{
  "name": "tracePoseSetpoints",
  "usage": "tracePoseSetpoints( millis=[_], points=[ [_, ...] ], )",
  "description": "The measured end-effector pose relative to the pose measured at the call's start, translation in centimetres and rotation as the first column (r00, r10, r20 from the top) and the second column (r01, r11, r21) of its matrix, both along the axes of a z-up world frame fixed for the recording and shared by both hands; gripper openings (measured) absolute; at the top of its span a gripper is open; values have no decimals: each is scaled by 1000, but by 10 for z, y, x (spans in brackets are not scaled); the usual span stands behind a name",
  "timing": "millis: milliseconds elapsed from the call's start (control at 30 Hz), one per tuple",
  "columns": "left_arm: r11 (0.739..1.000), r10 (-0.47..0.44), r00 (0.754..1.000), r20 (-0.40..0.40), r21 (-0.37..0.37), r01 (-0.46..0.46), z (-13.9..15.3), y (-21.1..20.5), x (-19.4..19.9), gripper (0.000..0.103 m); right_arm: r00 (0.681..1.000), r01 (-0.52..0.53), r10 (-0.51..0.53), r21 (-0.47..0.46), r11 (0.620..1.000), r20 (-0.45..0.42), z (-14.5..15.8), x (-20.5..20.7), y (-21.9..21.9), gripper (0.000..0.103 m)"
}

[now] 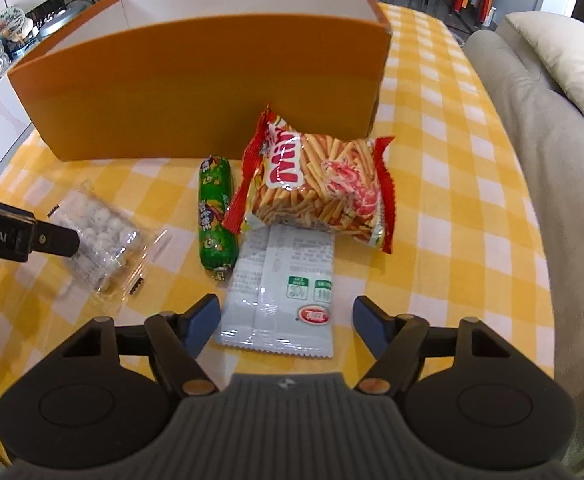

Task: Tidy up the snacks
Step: 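Grasp the clear white-candy pack with the left tool while the right tool grasps the red-white stick-snack bag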

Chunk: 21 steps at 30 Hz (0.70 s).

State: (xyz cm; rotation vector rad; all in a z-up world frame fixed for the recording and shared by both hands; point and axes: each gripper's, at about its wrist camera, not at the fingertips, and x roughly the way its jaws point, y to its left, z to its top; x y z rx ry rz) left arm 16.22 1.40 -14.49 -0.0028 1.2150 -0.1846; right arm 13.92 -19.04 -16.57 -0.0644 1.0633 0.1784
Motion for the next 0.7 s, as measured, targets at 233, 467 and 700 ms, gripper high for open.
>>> tracePoseSetpoints(
  millis=[233, 467, 700],
  points=[
    [998, -48, 998, -33, -36, 47, 0, -9, -9, 77, 1000, -28, 28, -9, 1000, -5, -2, 0, 4, 58],
    [986, -117, 989, -91, -129, 105, 2, -20, -18, 77, 997, -40, 40, -7, 999, -66, 4, -13, 5, 57],
    [973, -210, 975, -73, -112, 201, 1, -45, -21, 76, 993, -19, 20, 7, 1000, -114, 8, -25, 0, 57]
  ],
)
